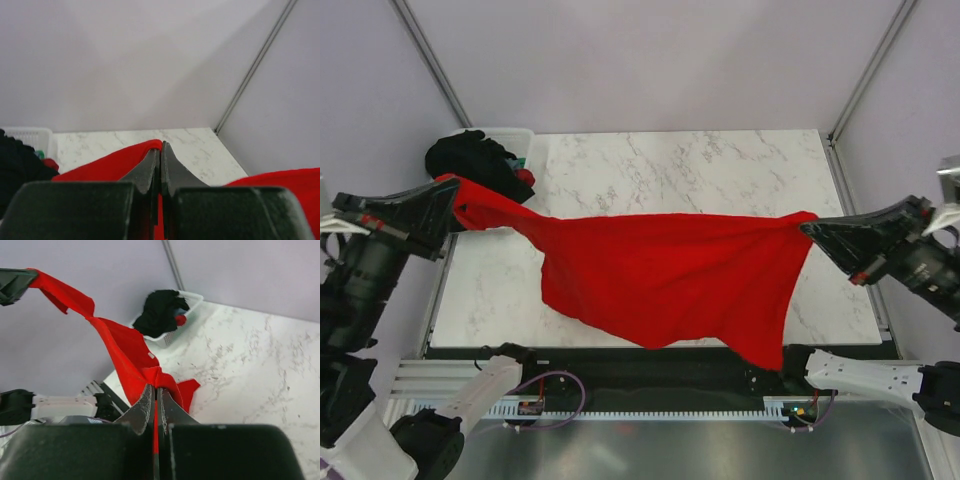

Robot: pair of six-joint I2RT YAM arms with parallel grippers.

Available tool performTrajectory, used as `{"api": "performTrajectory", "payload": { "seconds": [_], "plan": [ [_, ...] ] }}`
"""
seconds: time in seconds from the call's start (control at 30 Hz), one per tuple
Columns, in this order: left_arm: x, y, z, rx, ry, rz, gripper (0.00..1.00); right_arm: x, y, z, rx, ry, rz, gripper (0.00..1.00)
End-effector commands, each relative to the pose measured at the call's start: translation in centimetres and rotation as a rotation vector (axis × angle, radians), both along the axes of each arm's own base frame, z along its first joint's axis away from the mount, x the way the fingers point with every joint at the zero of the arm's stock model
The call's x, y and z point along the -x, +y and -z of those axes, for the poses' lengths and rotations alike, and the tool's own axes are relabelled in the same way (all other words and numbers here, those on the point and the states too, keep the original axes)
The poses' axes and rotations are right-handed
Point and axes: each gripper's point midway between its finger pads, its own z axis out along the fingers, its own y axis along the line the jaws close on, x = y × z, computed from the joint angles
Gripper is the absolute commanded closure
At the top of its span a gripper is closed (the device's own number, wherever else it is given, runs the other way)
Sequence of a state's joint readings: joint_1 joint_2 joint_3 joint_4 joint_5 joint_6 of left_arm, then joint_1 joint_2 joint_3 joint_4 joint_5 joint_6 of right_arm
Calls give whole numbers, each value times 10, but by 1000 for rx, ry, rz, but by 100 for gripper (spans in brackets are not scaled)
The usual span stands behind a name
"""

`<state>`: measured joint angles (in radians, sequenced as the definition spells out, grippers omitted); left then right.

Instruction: Fold and stack the t-shirts

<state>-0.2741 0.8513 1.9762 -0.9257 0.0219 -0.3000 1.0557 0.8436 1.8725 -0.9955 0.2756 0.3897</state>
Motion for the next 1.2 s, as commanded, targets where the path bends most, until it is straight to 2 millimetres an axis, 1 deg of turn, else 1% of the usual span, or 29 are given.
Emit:
{"api": "performTrajectory", "payload": {
  "seconds": [0.0, 0.07, 0.13, 0.2, 0.23, 0.33, 0.37, 0.4, 0.5, 0.53, 0.57, 0.6, 0.63, 0.67, 0.7, 0.73, 0.77, 0.8, 0.83, 0.87, 0.9, 0.93, 0.97, 1.0, 1.03, 1.07, 1.1, 1.13, 1.17],
  "plan": [
    [42, 3, -54, -59, -232, 36, 98, 27, -16, -33, -62, -143, -100, 100],
    [57, 4, -71, -53, -299, 52, 98, 37, -31, -44, -99, -189, -106, 100],
    [76, 5, -94, -33, -392, 66, 98, 44, -40, -56, -137, -231, -101, 100],
    [84, 1, -107, -27, -441, 98, 98, 54, -46, -64, -153, -280, -125, 100],
    [97, 3, -122, -15, -499, 98, 98, 59, -51, -71, -165, -304, -128, 100],
    [105, 5, -141, 4, -565, 96, 98, 63, -56, -78, -154, -340, -105, 100],
    [108, 5, -148, 12, -595, 98, 98, 60, -56, -79, -142, -343, -82, 100],
    [108, 4, -153, 15, -611, 105, 98, 59, -57, -80, -136, -350, -66, 100],
    [96, -7, -160, 2, -630, 147, 98, 57, -69, -88, -155, -379, 19, 100],
    [82, -12, -160, -2, -613, 156, 97, 54, -73, -93, -183, -384, 52, 100],
    [77, -15, -162, -4, -613, 163, 96, 53, -79, -95, -202, -383, 94, 100],
    [69, -17, -161, -5, -602, 162, 95, 44, -88, -97, -218, -370, 165, 100],
    [49, -22, -159, -9, -571, 161, 95, 34, -85, -94, -210, -342, 197, 100],
    [40, -24, -157, -11, -558, 161, 95, 25, -86, -90, -196, -322, 240, 100],
    [21, -27, -152, -13, -523, 152, 96, 8, -92, -81, -168, -279, 326, 100],
    [5, -27, -148, -5, -492, 128, 97, -12, -89, -72, -131, -232, 399, 100],
    [-23, -33, -140, -7, -440, 122, 98, -26, -91, -65, -122, -186, 470, 100],
    [-43, -37, -131, -9, -397, 122, 98, -39, -95, -52, -88, -135, 546, 100],
    [-60, -42, -124, -12, -361, 122, 98, -66, -105, -37, -25, -69, 730, 100],
    [-98, -52, -105, -20, -278, 126, 98, -78, -103, -27, 22, -36, 784, 100],
    [-116, -57, -93, -27, -238, 128, 98, -89, -104, -13, 95, -8, 859, 100],
    [-138, -63, -78, -33, -185, 133, 98, -109, -92, 2, 186, 21, 926, 100],
    [-158, -70, -62, -41, -133, 144, 97, -114, -110, 10, 188, 52, 1108, 100],
    [-200, -83, -27, -63, -32, 158, 97, -122, -106, 22, 249, 64, 1145, 100],
    [-219, -89, -7, -80, 22, 175, 97, -139, -92, 33, 298, 79, 1160, 100],
    [-242, -94, 20, -92, 93, 179, 97, -158, -93, 43, 333, 105, 1171, 100],
    [-283, -101, 64, -106, 202, 183, 97, -178, -91, 56, 369, 125, 1172, 100],
    [-302, -104, 88, -108, 264, 202, 97, -209, -86, 80, 434, 172, 1164, 100],
    [-327, -99, 124, -99, 360, 190, 96, -234, -117, 100, 455, 228, 1234, 100]
  ]
}}
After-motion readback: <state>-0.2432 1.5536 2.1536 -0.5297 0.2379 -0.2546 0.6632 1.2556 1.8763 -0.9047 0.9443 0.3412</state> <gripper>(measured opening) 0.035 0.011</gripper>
